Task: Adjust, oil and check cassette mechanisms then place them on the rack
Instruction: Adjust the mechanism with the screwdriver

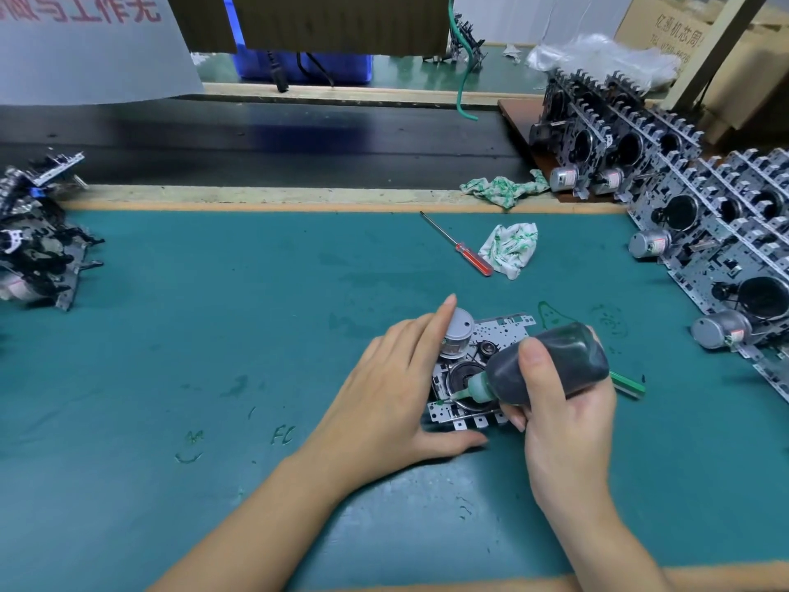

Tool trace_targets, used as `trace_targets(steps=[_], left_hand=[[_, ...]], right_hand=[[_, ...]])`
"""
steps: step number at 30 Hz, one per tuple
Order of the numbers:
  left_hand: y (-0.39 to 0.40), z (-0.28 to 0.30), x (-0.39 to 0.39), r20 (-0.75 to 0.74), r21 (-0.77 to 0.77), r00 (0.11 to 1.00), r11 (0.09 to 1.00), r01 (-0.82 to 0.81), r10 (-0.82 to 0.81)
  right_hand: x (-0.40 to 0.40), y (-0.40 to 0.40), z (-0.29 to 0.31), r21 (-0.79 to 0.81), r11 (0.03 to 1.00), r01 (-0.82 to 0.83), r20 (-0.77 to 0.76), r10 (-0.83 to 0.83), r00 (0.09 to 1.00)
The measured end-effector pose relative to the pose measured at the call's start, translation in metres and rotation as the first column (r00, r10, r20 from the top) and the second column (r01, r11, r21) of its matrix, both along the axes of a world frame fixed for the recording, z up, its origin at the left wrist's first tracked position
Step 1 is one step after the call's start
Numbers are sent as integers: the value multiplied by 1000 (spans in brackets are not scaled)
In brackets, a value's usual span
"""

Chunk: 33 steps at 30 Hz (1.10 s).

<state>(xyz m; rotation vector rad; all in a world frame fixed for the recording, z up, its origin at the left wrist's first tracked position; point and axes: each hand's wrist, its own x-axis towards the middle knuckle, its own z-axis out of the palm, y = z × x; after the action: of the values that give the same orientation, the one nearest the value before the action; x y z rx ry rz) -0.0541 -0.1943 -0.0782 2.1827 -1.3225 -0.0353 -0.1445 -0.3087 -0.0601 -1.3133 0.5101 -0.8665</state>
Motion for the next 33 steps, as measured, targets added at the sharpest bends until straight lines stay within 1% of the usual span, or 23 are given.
trace_targets(steps=[3, 5, 7, 10, 13, 14, 16, 17, 18, 21, 23, 24, 25, 26, 27, 28, 29, 30, 31, 32, 33], left_hand=[[0, -1, 0, -1, -4, 1000, 1000, -3, 3], [0, -1, 1, -1, -6, 1000, 1000, 1, -1], [1, -1, 1, 1, -3, 1000, 1000, 7, -7], [2, 0, 0, -10, -1, 1000, 1000, 14, -14], [3, 3, -1, -74, -54, 997, 999, 4, -8], [3, 4, -3, -118, -87, 993, 996, -29, 18], [2, 6, -3, -221, -166, 969, 974, -153, 114], [-3, 8, -4, -246, -178, 955, 961, -213, 166], [-8, 11, -5, -245, -161, 946, 953, -256, 212], [-31, 17, -6, -219, -30, 909, 929, -369, 354], [-48, 21, -5, -239, -31, 889, 912, -409, 390], [-56, 24, -3, -301, -63, 871, 903, -425, 389], [-63, 27, -1, -432, -103, 821, 884, -457, 374], [-69, 30, 3, -637, -147, 704, 847, -510, 314], [-74, 35, 6, -850, -185, 501, 800, -571, 161], [-79, 38, 9, -966, -205, 254, 755, -623, -53], [-81, 37, 10, -967, -201, 16, 720, -664, -256], [-81, 35, 9, -898, -180, -173, 697, -694, -404], [-82, 32, 7, -805, -170, -299, 684, -710, -512], [-83, 30, 4, -710, -189, -374, 673, -715, -597], [-82, 27, 1, -632, -220, -415, 665, -714, -654]], right_hand=[[-1, 2, 2, -64, 997, 37, 34, -35, 999], [-2, 1, 4, -60, 995, 75, 85, -70, 994], [-4, -2, 7, 32, 994, 102, 151, -105, 983], [-11, -15, 12, 248, 957, 149, 223, -206, 953], [-19, -31, 17, 350, 921, 172, 235, -264, 935], [-21, -36, 20, 363, 917, 165, 238, -262, 935], [-22, -45, 25, 385, 912, 145, 231, -247, 941], [-22, -51, 28, 400, 907, 130, 230, -237, 944], [-21, -57, 31, 413, 904, 113, 227, -222, 948], [-15, -72, 42, 448, 891, 72, 218, -187, 958], [-9, -80, 50, 493, 870, 13, 246, -154, 957], [-6, -84, 55, 529, 848, -23, 274, -145, 951], [-3, -87, 59, 568, 821, -57, 309, -149, 939], [-1, -90, 62, 599, 796, -88, 344, -157, 926], [2, -91, 65, 617, 779, -113, 372, -162, 914], [4, -90, 66, 623, 771, -131, 387, -159, 908], [7, -87, 67, 623, 769, -143, 389, -146, 910], [10, -83, 67, 620, 771, -146, 376, -129, 917], [13, -77, 64, 612, 779, -137, 353, -113, 929], [16, -70, 62, 593, 796, -123, 326, -97, 941], [18, -63, 58, 571, 814, -106, 299, -86, 950]])
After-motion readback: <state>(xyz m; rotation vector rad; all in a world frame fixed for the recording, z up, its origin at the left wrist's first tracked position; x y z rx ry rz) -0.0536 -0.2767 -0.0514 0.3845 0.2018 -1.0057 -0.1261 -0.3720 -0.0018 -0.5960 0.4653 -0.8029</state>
